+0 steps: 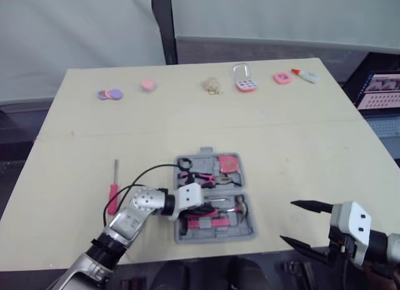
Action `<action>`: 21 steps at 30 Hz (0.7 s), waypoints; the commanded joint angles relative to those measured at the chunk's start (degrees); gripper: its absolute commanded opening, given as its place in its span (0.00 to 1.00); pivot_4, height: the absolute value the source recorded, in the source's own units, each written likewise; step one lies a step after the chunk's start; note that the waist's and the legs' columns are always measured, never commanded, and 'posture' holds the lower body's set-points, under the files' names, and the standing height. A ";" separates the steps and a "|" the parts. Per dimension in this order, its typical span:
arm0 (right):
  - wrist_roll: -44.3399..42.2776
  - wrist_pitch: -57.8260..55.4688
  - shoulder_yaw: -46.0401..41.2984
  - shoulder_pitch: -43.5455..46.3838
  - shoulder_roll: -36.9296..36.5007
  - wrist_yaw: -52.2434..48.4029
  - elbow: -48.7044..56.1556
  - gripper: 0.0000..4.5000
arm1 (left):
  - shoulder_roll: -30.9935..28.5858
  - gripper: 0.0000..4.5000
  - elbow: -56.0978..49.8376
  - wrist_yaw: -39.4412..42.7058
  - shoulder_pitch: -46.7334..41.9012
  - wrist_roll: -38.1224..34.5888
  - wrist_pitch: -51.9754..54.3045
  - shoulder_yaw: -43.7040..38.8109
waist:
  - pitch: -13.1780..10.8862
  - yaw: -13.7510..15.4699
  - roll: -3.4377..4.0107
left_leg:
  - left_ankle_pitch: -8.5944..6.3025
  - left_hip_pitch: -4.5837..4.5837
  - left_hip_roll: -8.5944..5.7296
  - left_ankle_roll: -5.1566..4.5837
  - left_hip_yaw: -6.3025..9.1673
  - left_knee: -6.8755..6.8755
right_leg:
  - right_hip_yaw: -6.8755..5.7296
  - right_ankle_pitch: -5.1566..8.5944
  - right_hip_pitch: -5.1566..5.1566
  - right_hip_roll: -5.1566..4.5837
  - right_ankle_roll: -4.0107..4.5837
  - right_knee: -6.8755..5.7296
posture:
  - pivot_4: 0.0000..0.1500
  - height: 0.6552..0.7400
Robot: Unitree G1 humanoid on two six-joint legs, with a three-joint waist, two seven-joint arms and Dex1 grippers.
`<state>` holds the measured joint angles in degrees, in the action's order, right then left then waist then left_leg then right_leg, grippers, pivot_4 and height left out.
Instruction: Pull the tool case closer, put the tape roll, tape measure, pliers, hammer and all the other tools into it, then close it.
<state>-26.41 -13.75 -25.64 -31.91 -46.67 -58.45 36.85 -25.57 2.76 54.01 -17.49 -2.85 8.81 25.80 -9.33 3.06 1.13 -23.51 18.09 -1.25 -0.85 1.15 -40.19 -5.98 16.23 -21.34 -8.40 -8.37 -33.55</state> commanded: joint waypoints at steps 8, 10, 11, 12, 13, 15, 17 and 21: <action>-0.66 0.25 -3.89 -1.07 0.22 -0.15 2.54 1.00 | 0.53 0.01 12.24 -0.92 2.57 8.19 0.17 7.21 | 0.46 0.21 0.27 | -0.09 -0.67 0.14 -0.14 0.13 0.26 | -0.04 0.01 0.92 -0.08 0.00 0.64 | 1.00 1.00; -0.70 0.20 -4.01 -1.04 0.10 -0.20 2.48 1.00 | 0.73 0.01 13.35 -1.10 2.68 8.52 -0.15 7.31 | 0.64 0.23 0.30 | -0.12 -0.70 0.15 -0.20 0.14 0.26 | -0.02 0.01 0.97 -0.14 0.00 0.66 | 1.00 1.00; -0.72 0.15 -4.06 -0.95 0.01 -0.22 2.43 1.00 | 0.83 0.01 13.85 -1.22 2.72 8.63 -0.40 7.26 | 0.68 0.23 0.30 | -0.14 -0.71 0.13 -0.23 0.14 0.26 | 0.00 0.01 1.01 -0.16 0.00 0.67 | 1.00 1.00; -0.73 0.12 -4.08 -0.86 -0.04 -0.26 2.37 1.00 | 0.92 0.01 14.21 -1.30 2.70 8.69 -0.62 7.24 | 0.71 0.23 0.31 | -0.16 -0.74 0.12 -0.27 0.14 0.25 | 0.02 0.01 1.05 -0.17 0.01 0.71 | 1.00 1.00; -0.72 0.12 -4.08 -0.78 -0.11 -0.32 2.28 1.00 | 1.04 0.01 14.35 -1.43 2.77 8.49 -0.60 7.05 | 0.74 0.22 0.36 | -0.18 -0.79 0.11 -0.30 0.14 0.24 | 0.03 0.01 1.09 -0.18 0.01 0.73 | 1.00 1.00; -0.70 0.12 -4.00 -0.53 -0.24 -0.40 2.08 1.00 | 1.20 0.01 14.45 -1.59 2.91 7.86 -0.70 6.44 | 0.83 0.22 0.52 | -0.22 -0.82 0.12 -0.31 0.14 0.25 | 0.04 0.02 1.19 -0.18 0.02 0.80 | 1.00 1.00; -0.67 0.08 -3.80 -0.11 -0.39 -0.46 1.84 1.00 | 1.25 0.01 14.32 -1.73 2.95 6.92 -0.89 5.34 | 0.88 0.22 0.60 | -0.25 -0.86 0.14 -0.30 0.14 0.25 | 0.03 0.02 1.26 -0.18 0.02 0.86 | 1.00 1.00; -0.20 0.21 -2.39 1.51 -0.58 -0.34 0.94 1.00 | 1.15 0.01 10.14 -1.24 3.39 2.29 1.92 0.91 | 0.86 -0.06 0.61 | -0.27 -0.89 0.18 -0.29 0.16 0.25 | 0.02 0.02 1.32 -0.18 0.02 0.95 | 1.00 1.00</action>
<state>-26.40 -13.84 -27.63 -30.97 -46.75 -58.47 37.59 -22.90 8.51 52.87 -17.08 -2.54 5.28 26.29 -8.47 3.00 1.73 -23.80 17.21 -1.04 -1.11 1.31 -39.94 -5.96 16.25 -20.03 -8.57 -8.36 -32.60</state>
